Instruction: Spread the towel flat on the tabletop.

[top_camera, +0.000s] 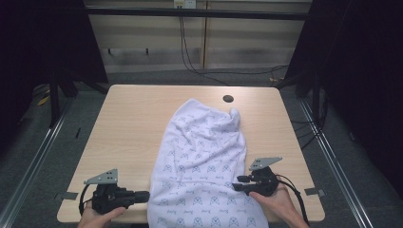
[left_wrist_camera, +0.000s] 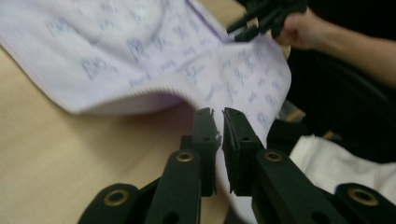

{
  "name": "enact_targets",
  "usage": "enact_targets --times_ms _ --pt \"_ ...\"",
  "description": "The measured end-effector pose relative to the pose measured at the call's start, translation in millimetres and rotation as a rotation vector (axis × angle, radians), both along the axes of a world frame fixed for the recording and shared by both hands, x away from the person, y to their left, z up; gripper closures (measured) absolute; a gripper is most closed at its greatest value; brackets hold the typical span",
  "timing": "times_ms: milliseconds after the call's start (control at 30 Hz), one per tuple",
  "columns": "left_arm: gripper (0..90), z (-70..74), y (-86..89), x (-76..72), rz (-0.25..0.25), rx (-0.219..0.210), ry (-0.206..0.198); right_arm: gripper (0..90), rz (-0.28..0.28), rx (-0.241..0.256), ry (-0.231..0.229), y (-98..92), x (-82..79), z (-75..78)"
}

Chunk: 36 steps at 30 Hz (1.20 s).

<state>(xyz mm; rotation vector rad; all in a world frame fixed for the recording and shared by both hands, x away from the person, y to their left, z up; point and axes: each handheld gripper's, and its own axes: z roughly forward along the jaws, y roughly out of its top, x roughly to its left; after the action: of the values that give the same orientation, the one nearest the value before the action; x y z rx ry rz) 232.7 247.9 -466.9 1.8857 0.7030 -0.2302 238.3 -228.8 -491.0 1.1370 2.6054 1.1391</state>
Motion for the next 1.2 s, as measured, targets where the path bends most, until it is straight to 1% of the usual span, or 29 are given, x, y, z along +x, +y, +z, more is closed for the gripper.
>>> enact_targets --times_ms 33,100,133,167,200,233,267,300,400,467,500,533,567,600,633,667,700,733,767,800,833,867,900,933,967,1000,1033,1100,1200 --pt "82.1 1.4 1.2 3.5 0.023 0.004 -0.017 80.5 -0.019 -0.006 -0.023 -0.6 -2.2 1.2" --pt "80.4 2.5 0.2 12.0 0.060 0.005 -0.032 82.8 -0.054 0.023 -0.027 -5.6 -5.5 5.1" --pt "79.2 2.0 -2.0 17.1 0.074 0.029 -0.047 83.2 -0.078 0.032 -0.041 -9.9 -8.6 8.5" --pt "77.4 0.5 -5.7 22.7 0.073 0.053 -0.050 83.3 -0.117 0.063 -0.057 -21.9 -15.6 15.2" --pt "77.4 -1.9 -10.1 28.7 0.067 0.061 -0.038 83.3 -0.117 0.063 -0.057 -21.9 -15.6 15.2" --pt "76.3 -4.6 -15.5 34.5 0.073 0.080 -0.034 83.0 -0.138 0.082 -0.061 -29.2 -19.2 17.2" --pt "74.9 -6.3 -21.5 39.7 0.074 0.108 -0.038 82.8 -0.158 0.096 -0.069 -37.0 -23.4 18.5" --pt "74.4 -7.3 -27.6 44.2 0.070 0.124 -0.056 82.3 -0.175 0.109 -0.077 -44.2 -27.4 18.9" --pt "72.5 -6.5 -43.7 55.8 0.080 0.149 -0.085 82.5 -0.240 0.120 -0.070 -63.0 -38.0 20.3" --pt "71.2 -7.1 -52.1 62.5 0.089 0.127 -0.090 81.5 -0.271 0.134 -0.064 -73.7 -43.3 21.3" --pt "69.9 -7.6 -56.8 65.3 0.096 0.129 -0.088 78.2 -0.302 0.121 -0.054 -83.0 -46.6 21.3" --pt "69.9 -8.1 -61.5 68.1 0.104 0.134 -0.091 78.2 -0.302 0.121 -0.054 -83.0 -46.6 21.3" --pt "69.2 -11.1 -69.7 73.1 0.104 0.126 -0.078 73.5 -0.358 0.097 -0.052 -93.0 -48.0 19.2" --pt "68.4 -11.1 -69.7 73.1 0.104 0.126 -0.078 73.5 -0.358 0.097 -0.052 -93.0 -48.0 19.2" --pt "68.4 -13.5 -75.0 74.5 0.105 0.141 -0.072 75.1 -0.380 0.083 -0.056 -98.1 -48.3 18.4" --pt "67.4 -16.1 -80.2 75.6 0.090 0.157 -0.064 77.5 -0.388 0.088 -0.055 -103.6 -47.8 17.3" --pt "65.1 -20.7 -88.6 74.5 0.045 0.201 -0.061 84.2 -0.429 0.100 -0.048 -112.1 -45.9 16.0" --pt "65.1 -20.7 -88.6 74.5 0.045 0.201 -0.061 84.2 -0.429 0.100 -0.048 -112.1 -45.9 16.0" --pt "65.1 -22.7 -90.8 72.3 0.025 0.228 -0.059 84.1 -0.421 0.134 -0.047 -113.5 -44.6 16.2" --pt "65.2 -24.7 -91.3 70.0 0.006 0.248 -0.054 82.2 -0.398 0.152 -0.057 -112.7 -43.1 16.8" --pt "68.4 -26.7 -90.4 67.1 -0.025 0.257 -0.046 80.5 -0.381 0.155 -0.060 -109.2 -41.5 18.1" --pt "72.8 -28.5 -89.6 62.8 -0.040 0.281 -0.048 79.0 -0.361 0.163 -0.065 -104.6 -39.4 19.1" --pt "77.5 -30.6 -88.6 58.3 -0.055 0.323 -0.053 78.0 -0.334 0.169 -0.071 -99.6 -36.3 19.6" --pt "84.0 -32.3 -86.7 53.9 -0.069 0.341 -0.059 77.0 -0.311 0.161 -0.076 -93.6 -32.6 19.7" --pt "90.0 -30.0 -81.7 47.7 -0.078 0.365 -0.058 75.7 -0.278 0.154 -0.076 -81.1 -24.6 19.9" --pt "90.0 -30.0 -81.7 47.7 -0.078 0.365 -0.058 75.7 -0.278 0.154 -0.076 -81.1 -24.6 19.9" --pt "90.0 -29.4 -79.1 44.2 -0.091 0.376 -0.074 75.3 -0.265 0.148 -0.071 -74.3 -20.4 20.1" --pt "90.0 -29.3 -72.7 38.3 -0.085 0.373 -0.064 73.4 -0.229 0.130 -0.087 -61.4 -11.9 20.0" --pt "90.0 -29.0 -62.5 30.0 -0.093 0.368 -0.048 70.2 -0.177 0.112 -0.088 -44.3 2.1 18.1"
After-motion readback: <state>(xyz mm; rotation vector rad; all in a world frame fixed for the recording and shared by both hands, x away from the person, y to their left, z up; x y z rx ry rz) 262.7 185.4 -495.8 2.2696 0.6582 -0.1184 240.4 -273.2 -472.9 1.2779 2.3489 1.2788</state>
